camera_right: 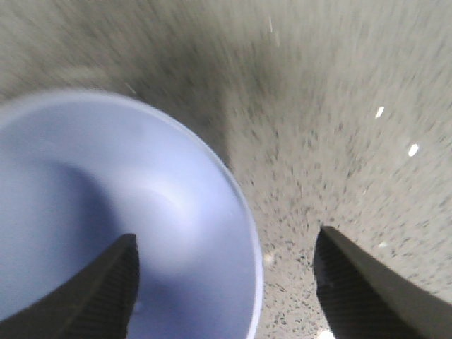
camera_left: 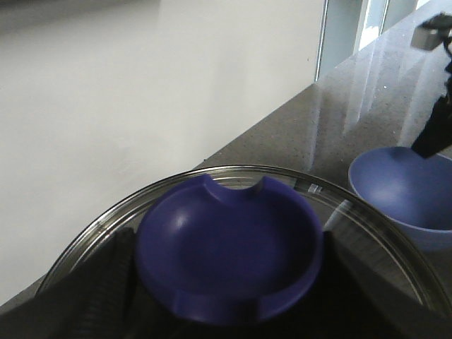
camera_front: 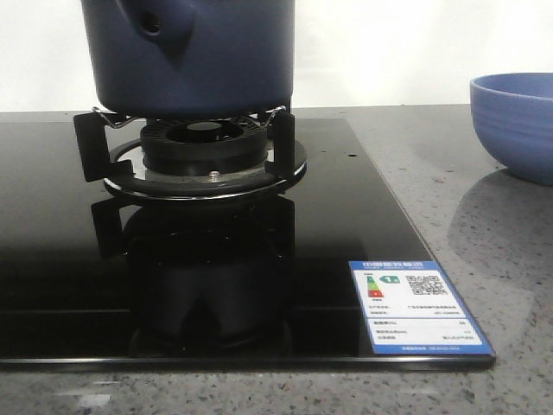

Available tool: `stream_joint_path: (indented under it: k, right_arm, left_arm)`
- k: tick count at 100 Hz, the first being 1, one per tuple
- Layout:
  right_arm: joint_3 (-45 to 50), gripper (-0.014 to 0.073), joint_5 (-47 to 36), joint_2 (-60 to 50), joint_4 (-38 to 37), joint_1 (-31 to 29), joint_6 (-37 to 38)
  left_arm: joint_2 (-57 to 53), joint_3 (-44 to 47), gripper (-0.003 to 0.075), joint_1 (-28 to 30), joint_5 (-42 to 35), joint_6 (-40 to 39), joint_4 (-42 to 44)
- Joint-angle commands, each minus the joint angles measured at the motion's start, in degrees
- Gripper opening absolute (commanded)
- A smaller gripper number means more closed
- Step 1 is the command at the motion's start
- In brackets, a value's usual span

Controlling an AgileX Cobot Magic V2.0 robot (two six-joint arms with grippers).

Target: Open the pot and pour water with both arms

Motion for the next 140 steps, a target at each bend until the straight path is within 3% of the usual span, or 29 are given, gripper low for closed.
stream_joint_path:
  k: [1, 29, 93, 103, 122, 140]
  right_arm:
    - [-3.53, 0.0481, -1.12, -4.91, 1.09, -0.42, 0.04]
    - [-4.13, 0.0481, -1.25, -10.26, 1.09, -0.42, 0.04]
    - [-4.13, 0.0481, -1.55, -10.63, 1.44, -0.42, 0.04]
    - [-4.13, 0.0481, -1.55, -10.63, 1.46, -0.42, 0.04]
    - [-4.13, 0.0481, -1.33, -10.63, 1.46, -0.42, 0.04]
    - [-4.13, 0.0481, -1.24, -10.67, 1.46, -0.42, 0.04]
  left_arm:
    - [-0.71, -2.24, 0.0383, -0.56, 0.55, 1.09, -2.74]
    - [2.48, -2.24, 0.0383, -0.56, 1.36, 3.93, -3.03]
    - [3.25, -2.24, 0.0385, -0.56, 2.84, 6.5, -0.34]
    - [3.25, -2.24, 0.0416, -0.56, 3.09, 6.5, -0.44]
    - [3.25, -2.24, 0.0555, -0.56, 3.87, 6.5, -0.56]
    - [2.34, -3.8, 0.0573, -0.16, 4.29, 6.5, -3.34]
